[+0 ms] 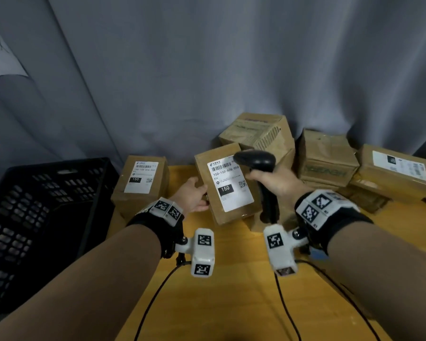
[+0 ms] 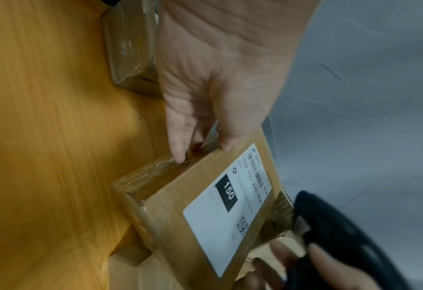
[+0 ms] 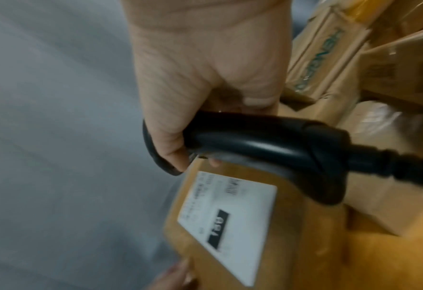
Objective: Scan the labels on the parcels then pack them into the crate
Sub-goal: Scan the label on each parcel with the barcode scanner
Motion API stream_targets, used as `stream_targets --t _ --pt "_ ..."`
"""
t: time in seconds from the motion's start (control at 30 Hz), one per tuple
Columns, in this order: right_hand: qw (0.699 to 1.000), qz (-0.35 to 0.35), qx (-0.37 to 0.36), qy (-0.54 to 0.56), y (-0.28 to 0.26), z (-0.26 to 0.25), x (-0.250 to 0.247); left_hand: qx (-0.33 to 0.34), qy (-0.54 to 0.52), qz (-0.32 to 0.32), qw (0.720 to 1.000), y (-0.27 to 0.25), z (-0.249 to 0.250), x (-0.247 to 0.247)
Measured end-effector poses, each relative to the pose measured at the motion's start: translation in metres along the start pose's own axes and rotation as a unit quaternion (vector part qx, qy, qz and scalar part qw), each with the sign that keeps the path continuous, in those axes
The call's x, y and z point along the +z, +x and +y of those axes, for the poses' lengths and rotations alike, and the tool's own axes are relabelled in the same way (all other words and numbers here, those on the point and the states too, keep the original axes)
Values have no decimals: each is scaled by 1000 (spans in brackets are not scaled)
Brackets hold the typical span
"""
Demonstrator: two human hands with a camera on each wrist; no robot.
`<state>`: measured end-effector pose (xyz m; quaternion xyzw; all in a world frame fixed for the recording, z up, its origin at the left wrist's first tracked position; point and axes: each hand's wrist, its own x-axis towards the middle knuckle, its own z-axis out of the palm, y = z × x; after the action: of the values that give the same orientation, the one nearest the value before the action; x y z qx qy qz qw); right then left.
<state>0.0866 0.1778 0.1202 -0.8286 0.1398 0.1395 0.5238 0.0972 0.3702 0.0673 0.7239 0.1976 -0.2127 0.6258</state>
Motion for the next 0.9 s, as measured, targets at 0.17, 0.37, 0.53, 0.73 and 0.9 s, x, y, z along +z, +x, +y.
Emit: stream_targets --t 0.17,0.37,0.53,0.73,0.9 --pt "999 -21 25 38 4 35 24 28 -9 37 999 -2 -17 -7" --pt "993 -98 -32 49 1 12 64 128 58 171 975 -4 -29 -55" --pt "990 -135 -36 34 19 5 107 101 34 129 986 8 -30 -90" --pt "990 -133 -16 37 42 4 133 71 129 -21 989 23 -20 -104" --pt "992 -120 -31 24 64 -2 148 129 299 7 946 53 -19 -104"
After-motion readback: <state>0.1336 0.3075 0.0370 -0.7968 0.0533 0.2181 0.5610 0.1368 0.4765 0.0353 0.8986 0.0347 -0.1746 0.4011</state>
